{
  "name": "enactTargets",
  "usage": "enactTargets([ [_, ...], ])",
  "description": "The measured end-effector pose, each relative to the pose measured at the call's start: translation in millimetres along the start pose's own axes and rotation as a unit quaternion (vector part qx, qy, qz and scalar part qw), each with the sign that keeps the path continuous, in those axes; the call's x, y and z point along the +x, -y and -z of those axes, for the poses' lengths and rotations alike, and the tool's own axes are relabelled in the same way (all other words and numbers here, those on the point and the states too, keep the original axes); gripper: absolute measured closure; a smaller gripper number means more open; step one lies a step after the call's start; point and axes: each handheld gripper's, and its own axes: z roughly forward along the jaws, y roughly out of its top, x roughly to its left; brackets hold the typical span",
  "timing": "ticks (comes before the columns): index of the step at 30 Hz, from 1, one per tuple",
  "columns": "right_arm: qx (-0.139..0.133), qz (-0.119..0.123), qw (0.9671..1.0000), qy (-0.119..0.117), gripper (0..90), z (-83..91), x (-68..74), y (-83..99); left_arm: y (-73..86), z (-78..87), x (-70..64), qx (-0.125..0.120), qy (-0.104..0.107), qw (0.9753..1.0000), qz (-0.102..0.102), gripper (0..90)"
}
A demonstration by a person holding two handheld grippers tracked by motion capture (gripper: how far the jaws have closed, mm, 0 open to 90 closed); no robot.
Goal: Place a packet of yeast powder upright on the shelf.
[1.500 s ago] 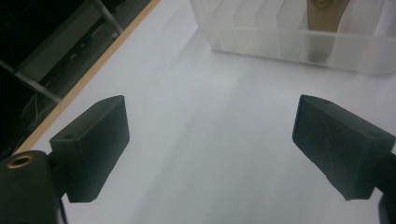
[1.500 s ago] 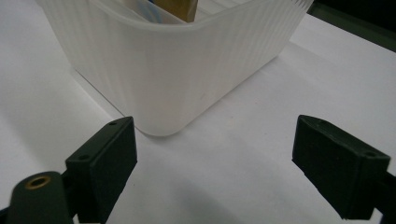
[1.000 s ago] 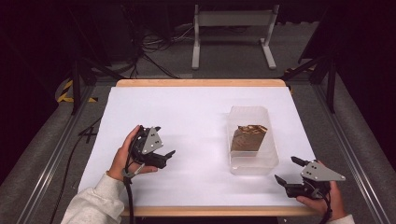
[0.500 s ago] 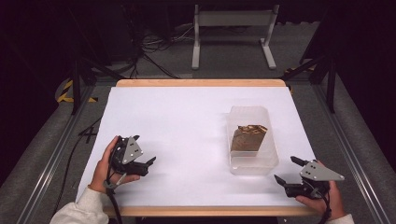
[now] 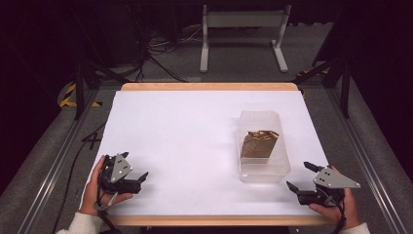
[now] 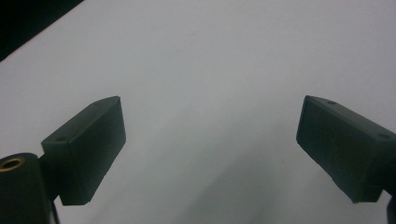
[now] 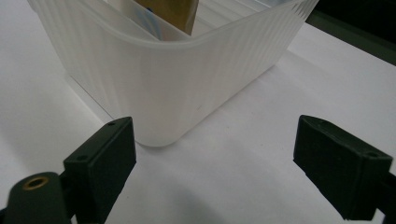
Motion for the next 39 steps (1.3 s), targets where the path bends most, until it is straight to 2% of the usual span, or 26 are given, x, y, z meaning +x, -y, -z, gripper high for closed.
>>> enactTargets([
  [3,-0.003,0.005,1.0,0.001,13.4,-0.9,0.5,-1.2,11.5,5.7,2.8,0.008,-0.009,0.9999,0.009,8.4],
  [8,-0.004,0.004,1.0,0.001,13.4,-2.3,0.7,-2.7,29.6,17.0,7.2,-0.012,-0.018,0.9986,0.049,7.5],
  [10,-0.003,0.007,1.0,-0.001,13.4,-3.1,1.4,-3.1,35.1,23.2,8.7,-0.025,-0.027,0.9978,0.056,7.4],
  [12,-0.002,0.007,1.0,-0.002,13.4,-3.9,1.4,-2.8,41.7,28.4,11.7,-0.049,-0.031,0.9952,0.079,7.4],
  [14,-0.002,0.006,1.0,-0.003,13.4,-3.7,1.5,-2.4,46.8,31.4,13.8,-0.061,-0.034,0.9931,0.094,7.4],
  [16,-0.003,0.004,1.0,-0.002,13.4,-3.6,1.3,-2.3,52.1,33.7,15.9,-0.077,-0.031,0.9898,0.116,7.5],
  [20,-0.005,0.006,1.0,-0.002,13.4,-3.3,0.3,-1.9,56.7,38.0,18.2,-0.097,-0.034,0.9859,0.132,7.3],
  [26,-0.01,0.0,0.9999,0.001,13.4,-2.2,-1.3,-1.3,60.7,39.5,19.3,-0.106,-0.028,0.9835,0.144,7.0],
  [30,-0.008,0.001,1.0,0.001,13.4,-2.2,-0.9,-1.4,60.0,39.1,18.8,-0.105,-0.027,0.9836,0.144,6.9],
  [35,-0.009,-0.003,1.0,0.002,13.4,-1.4,-1.4,-1.1,58.1,37.4,18.3,-0.098,-0.024,0.9854,0.137,6.9],
  [39,-0.011,-0.001,0.9999,0.004,13.4,-1.0,-2.1,-1.0,57.9,37.4,18.1,-0.098,-0.025,0.9853,0.137,6.9],
])
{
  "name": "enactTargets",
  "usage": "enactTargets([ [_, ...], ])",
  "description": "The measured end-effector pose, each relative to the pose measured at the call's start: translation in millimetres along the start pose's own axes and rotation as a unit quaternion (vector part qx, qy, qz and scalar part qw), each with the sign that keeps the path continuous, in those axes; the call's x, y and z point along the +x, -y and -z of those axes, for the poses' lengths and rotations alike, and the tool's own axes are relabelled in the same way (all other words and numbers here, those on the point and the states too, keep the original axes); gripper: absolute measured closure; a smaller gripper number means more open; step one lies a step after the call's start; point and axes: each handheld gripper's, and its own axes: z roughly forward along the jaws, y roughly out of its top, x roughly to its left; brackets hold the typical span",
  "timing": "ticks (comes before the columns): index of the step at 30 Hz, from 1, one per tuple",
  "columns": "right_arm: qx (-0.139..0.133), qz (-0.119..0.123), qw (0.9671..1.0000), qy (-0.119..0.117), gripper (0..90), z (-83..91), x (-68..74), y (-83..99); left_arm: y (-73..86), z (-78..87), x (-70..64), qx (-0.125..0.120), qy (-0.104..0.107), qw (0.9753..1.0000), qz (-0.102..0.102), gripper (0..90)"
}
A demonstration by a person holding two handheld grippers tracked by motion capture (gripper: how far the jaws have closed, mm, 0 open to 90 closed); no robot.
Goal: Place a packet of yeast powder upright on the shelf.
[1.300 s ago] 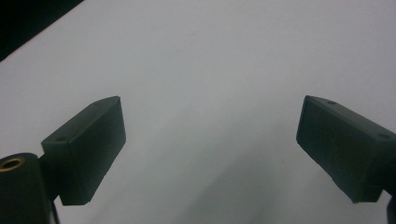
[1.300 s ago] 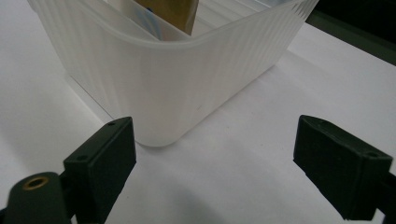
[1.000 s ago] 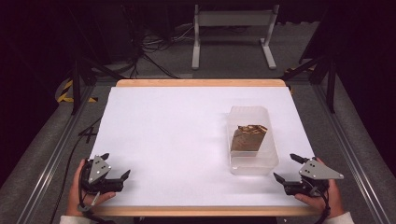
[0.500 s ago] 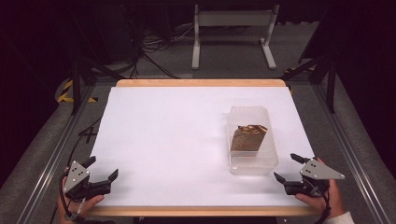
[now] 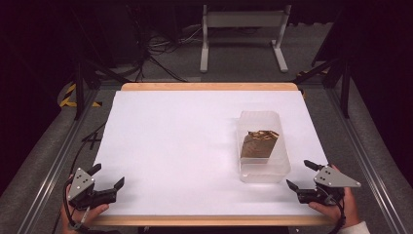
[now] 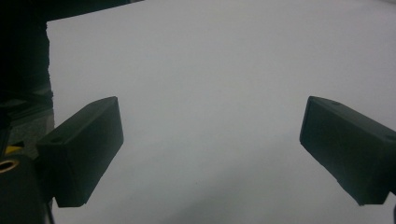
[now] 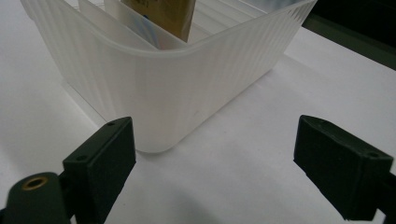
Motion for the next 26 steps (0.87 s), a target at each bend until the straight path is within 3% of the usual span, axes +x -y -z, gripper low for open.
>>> enactTargets([
  [26,0.003,-0.002,1.0,0.002,13.0,0.9,-0.1,2.0,-4.5,-6.0,-8.2,0.017,-0.006,0.9996,-0.023,6.7],
])
